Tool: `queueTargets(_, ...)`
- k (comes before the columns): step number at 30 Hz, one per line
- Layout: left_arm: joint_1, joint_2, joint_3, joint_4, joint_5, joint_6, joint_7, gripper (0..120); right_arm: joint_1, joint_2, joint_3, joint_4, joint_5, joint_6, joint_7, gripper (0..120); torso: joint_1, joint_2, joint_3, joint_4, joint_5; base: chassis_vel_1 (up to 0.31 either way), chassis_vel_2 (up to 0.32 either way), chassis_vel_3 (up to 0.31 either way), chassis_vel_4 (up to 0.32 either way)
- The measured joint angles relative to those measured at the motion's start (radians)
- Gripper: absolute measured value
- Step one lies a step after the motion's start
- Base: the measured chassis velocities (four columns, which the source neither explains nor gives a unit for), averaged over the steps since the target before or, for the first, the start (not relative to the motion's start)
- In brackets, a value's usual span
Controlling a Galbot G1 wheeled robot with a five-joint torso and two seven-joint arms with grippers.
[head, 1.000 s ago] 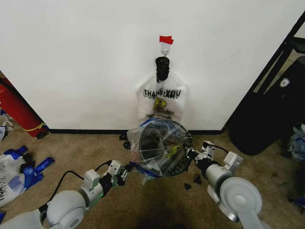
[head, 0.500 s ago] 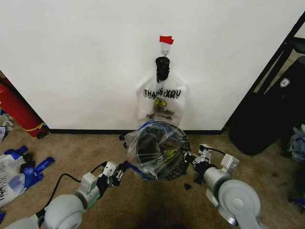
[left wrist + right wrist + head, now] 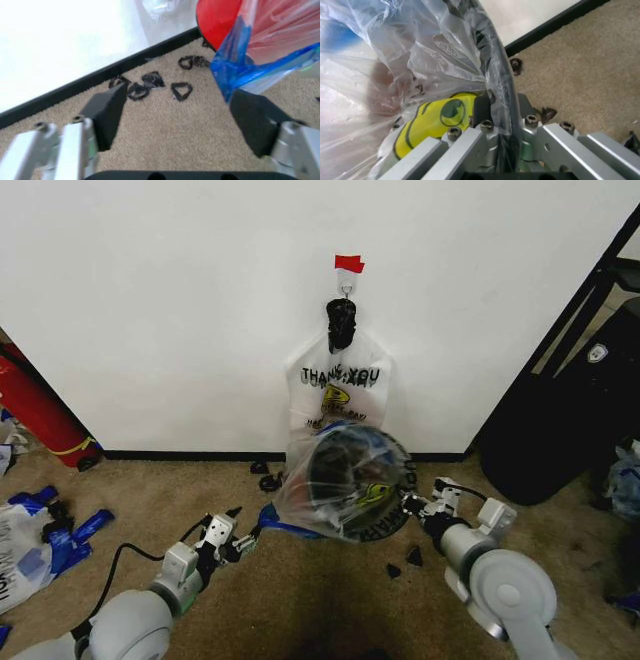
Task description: Pick up the garbage bag from the wall and place it over the trash bin.
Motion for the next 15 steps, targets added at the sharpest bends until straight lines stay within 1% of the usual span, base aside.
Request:
queueTargets(3,-0.011,0.011,0.000,-0.005,-0.017,-0.011,0.004,93,0.005,0.006,0.006,-0.015,0.000,0.005,0.001,0,0.000,0.000,0.000,0.0000,0.0000,0.000,0.000,0.000,0.000)
queueTargets(4,-0.011,0.011,0.000,-0.005,-0.017,-0.011,0.004,93,0.005,0.006,0.006,-0.015,0.000,0.005,0.001,0,0.000,0.000,0.000,0.0000,0.0000,0.000,0.000,0.000,0.000)
queueTargets(6,-0.009,0.021,0.006,-0.010,-0.017,-0.022,0.026,98,0.008,0.010,0.004,-0.022,-0.004,0.006,0.003,0,0.000,0.000,0.000,0.0000,0.0001,0.000,0.000,0.000,0.000)
queueTargets(8,-0.006,0.027,0.015,-0.011,-0.008,-0.029,0.060,100,0.011,0.014,0.000,-0.024,-0.009,0.007,0.004,0,0.000,0.000,0.000,0.0002,0.0000,0.000,0.000,0.000,0.000)
queueTargets(9,-0.006,0.027,0.015,-0.011,-0.008,-0.029,0.060,100,0.011,0.014,0.000,-0.024,-0.009,0.007,0.004,0,0.000,0.000,0.000,0.0002,0.0000,0.000,0.000,0.000,0.000)
queueTargets(11,-0.010,0.030,0.027,-0.014,-0.004,-0.028,0.111,100,0.017,0.017,-0.006,-0.028,-0.018,0.007,0.004,0,0.000,0.000,0.000,0.0003,-0.0002,0.000,0.000,0.000,0.000)
queueTargets(13,-0.027,0.041,0.046,-0.019,0.004,-0.033,0.201,100,0.020,0.018,-0.015,-0.031,-0.031,0.007,0.003,0,0.000,0.000,0.000,0.0000,-0.0002,0.000,0.000,0.000,0.000)
queueTargets(14,-0.027,0.041,0.046,-0.019,0.004,-0.033,0.201,100,0.020,0.018,-0.015,-0.031,-0.031,0.007,0.003,0,0.000,0.000,0.000,0.0000,-0.0002,0.000,0.000,0.000,0.000)
queueTargets(15,-0.032,0.047,0.052,-0.019,0.011,-0.042,0.230,100,0.020,0.020,-0.018,-0.032,-0.034,0.008,0.002,0,0.000,0.000,0.000,0.0000,-0.0001,0.000,0.000,0.000,0.000)
